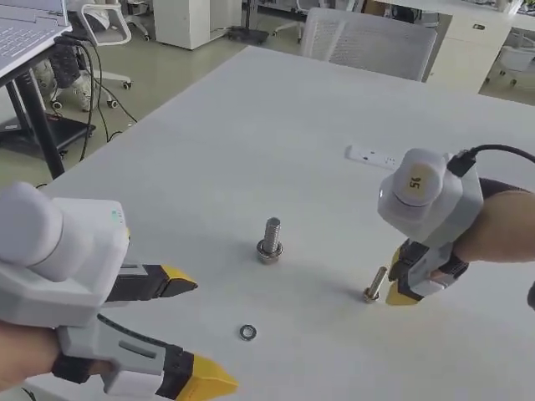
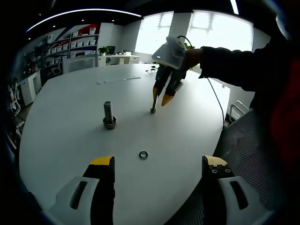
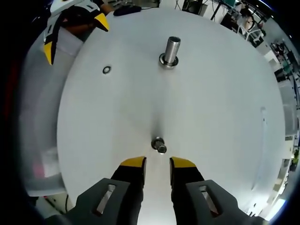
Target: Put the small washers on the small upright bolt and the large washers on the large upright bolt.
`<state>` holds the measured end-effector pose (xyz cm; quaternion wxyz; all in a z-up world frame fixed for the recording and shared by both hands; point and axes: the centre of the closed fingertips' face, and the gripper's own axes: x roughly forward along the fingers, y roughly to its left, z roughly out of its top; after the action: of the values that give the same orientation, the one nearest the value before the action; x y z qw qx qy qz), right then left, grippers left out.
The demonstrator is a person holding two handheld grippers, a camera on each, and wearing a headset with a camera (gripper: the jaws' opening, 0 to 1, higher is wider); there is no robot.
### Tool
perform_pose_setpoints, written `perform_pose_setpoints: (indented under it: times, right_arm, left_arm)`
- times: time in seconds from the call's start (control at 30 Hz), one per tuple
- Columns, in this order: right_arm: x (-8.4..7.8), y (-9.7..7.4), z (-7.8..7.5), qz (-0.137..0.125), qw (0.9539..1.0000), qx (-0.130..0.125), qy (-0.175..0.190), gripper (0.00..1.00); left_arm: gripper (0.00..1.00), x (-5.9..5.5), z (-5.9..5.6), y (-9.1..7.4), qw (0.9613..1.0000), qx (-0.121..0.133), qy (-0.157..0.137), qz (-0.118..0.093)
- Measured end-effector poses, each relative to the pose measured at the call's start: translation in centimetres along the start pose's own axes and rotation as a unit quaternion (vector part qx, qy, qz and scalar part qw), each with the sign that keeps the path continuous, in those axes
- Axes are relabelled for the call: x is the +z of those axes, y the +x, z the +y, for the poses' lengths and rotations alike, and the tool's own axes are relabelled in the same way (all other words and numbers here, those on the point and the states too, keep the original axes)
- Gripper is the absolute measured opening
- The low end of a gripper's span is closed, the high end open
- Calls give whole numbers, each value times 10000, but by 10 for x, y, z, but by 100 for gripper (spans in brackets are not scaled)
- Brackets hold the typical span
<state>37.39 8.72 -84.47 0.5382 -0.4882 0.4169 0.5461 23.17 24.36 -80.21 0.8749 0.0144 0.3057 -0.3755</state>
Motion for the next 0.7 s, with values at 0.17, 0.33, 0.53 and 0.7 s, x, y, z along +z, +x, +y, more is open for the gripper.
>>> perform_pose_setpoints:
  times: [0.17, 0.33, 0.53, 0.7]
  right_arm:
    - [-5, -1, 4, 12, 10000, 5, 45, 22]
    - [-9, -2, 9, -7, 10000, 19, 69, 22]
    - [-14, 0, 17, -29, 9999, 52, 110, 22]
    - [-14, 3, 26, -51, 9999, 90, 114, 22]
  left_arm:
    - [75, 1, 0, 0, 10000, -5, 12, -7]
    - [75, 1, -1, 1, 10000, -20, 28, 1]
    - [75, 1, -2, 2, 10000, -30, 45, -4]
    - [75, 0, -2, 2, 10000, -26, 57, -14]
